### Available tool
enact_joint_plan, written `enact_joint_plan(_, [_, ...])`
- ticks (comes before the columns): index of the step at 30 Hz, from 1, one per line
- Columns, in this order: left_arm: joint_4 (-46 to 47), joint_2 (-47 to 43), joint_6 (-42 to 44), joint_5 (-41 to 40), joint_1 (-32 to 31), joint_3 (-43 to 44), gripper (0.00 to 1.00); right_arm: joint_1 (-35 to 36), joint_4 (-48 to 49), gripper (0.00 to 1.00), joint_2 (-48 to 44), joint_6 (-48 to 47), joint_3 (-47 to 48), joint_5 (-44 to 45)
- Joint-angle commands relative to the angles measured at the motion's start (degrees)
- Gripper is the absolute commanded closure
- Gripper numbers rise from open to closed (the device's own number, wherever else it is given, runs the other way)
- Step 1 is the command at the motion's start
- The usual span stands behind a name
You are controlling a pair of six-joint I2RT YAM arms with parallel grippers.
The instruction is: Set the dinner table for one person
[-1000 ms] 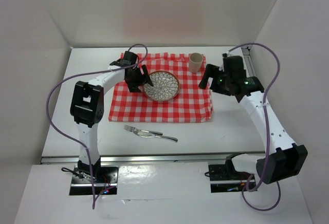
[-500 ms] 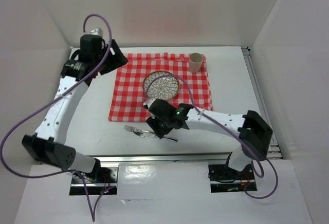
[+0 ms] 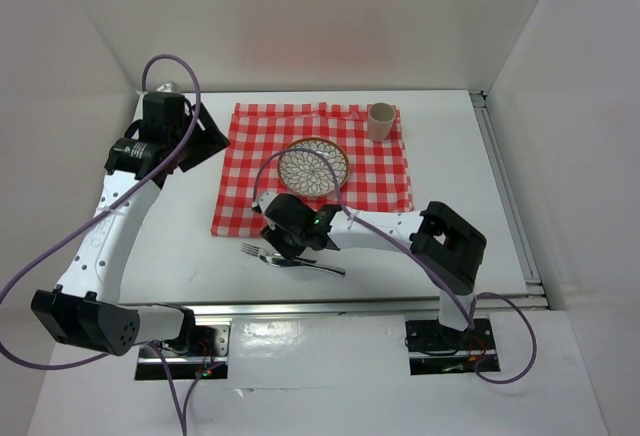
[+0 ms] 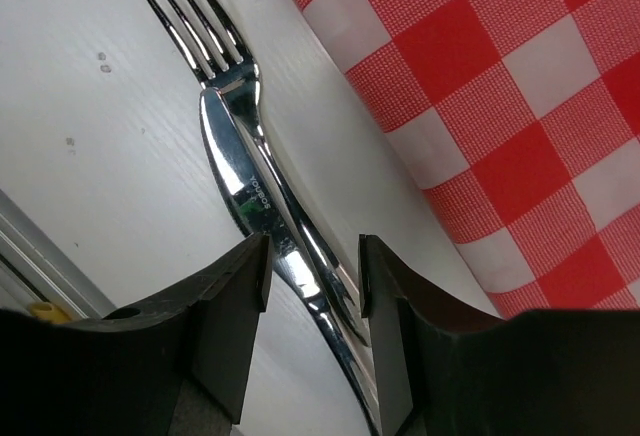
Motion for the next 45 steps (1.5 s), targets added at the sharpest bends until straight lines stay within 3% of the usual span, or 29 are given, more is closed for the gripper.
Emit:
enact_joint_plan(1, [-0.70,-0.28,-1.11,-1.51,0.31,0.69,0.24,0.42,3.97,0.49,0.76,-1.25,2.43,-1.58])
enact_joint_plan(11, [-0.09,0.25,-1.11,-1.51,0.93,0.17,0.25,0.42,3.98,0.49,6.47,-3.80,5.14,-8.53])
enact_joint_plan(20, [-0.71,0.86,0.82,-0.81,2.07,2.10,0.26,0.42,4.59,0.50,8.76,-4.33,5.94,-5.28])
enact_joint_plan(28, [0.44,0.25,0.82,1.13,2.60,-0.88,0.27,0.42,3.98,0.67,9.99,-4.86,5.94,-5.98])
enact_joint_plan(32, [0.44,0.25,0.82,1.13,3.13,-0.89,0.27,0.42,3.98,0.68,9.99,-6.08,5.42,-5.37])
enact_joint_plan(38, [0.44,-0.28,0.82,1.13,3.13,-0.89,0.27,0.42,3.98,0.84,8.23,-8.89,5.94,-5.37])
enact_joint_plan(45, [1.05,-1.42,0.20,1.13,3.13,-1.41,0.27,0.95,3.28,0.86,3.85,-10.31,6.47,-3.26])
